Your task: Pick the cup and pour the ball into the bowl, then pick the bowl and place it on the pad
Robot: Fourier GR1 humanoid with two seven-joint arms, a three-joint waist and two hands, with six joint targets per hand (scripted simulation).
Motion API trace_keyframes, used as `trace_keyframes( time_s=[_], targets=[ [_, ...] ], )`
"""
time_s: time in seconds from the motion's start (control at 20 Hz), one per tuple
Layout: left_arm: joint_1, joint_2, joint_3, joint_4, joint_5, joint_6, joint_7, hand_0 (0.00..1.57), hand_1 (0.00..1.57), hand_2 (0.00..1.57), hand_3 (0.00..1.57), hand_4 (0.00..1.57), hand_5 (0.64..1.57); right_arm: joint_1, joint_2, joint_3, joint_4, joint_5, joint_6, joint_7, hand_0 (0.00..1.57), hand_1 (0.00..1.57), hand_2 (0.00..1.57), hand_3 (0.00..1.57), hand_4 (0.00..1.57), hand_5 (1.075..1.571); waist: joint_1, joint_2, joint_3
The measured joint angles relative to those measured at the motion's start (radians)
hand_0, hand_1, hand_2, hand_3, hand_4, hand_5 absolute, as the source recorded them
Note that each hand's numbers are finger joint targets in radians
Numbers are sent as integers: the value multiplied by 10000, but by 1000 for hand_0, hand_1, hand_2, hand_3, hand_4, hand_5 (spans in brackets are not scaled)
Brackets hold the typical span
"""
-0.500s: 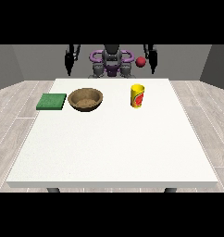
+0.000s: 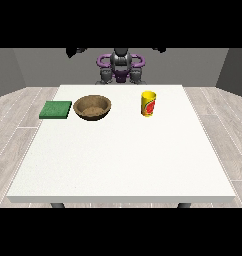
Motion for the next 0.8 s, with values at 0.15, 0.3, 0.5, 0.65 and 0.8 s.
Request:
trace_keyframes(
  time_s=[0.15, 0.3, 0.5, 0.65, 0.8],
  targets=[
    [507, -208, -734, -710, 147, 258, -173, 0, 0, 0, 0, 0, 1507, 97, -34, -325, -142, -306, 68, -169, 0, 0, 0, 0, 0, 1566, 172, 164, -28],
    [458, -277, -849, -1068, -88, 361, -447, 0, 0, 0, 0, 0, 1467, -39, -30, -486, -287, -432, 146, -481, 0, 0, 0, 0, 0, 1564, 151, 809, -41],
    [-372, -102, -484, -954, -277, 357, -637, 0, 0, 0, 0, 0, 1384, -535, 137, -285, -236, -286, 105, -735, 0, 0, 0, 0, 0, 1562, 27, 1679, -47],
    [-1115, 67, -59, -475, -364, 296, -1106, 0, 0, 0, 0, 0, 1335, -1139, 88, -399, 51, -352, 176, -1000, 0, 0, 0, 0, 0, 1566, -45, 2545, -52],
    [-1994, 500, 598, -12, -306, 152, -1334, 0, 0, 0, 0, 0, 1283, -1546, -53, -602, 533, -476, 462, -1657, 0, 0, 0, 0, 0, 1562, -136, 3397, -53]
  ],
)
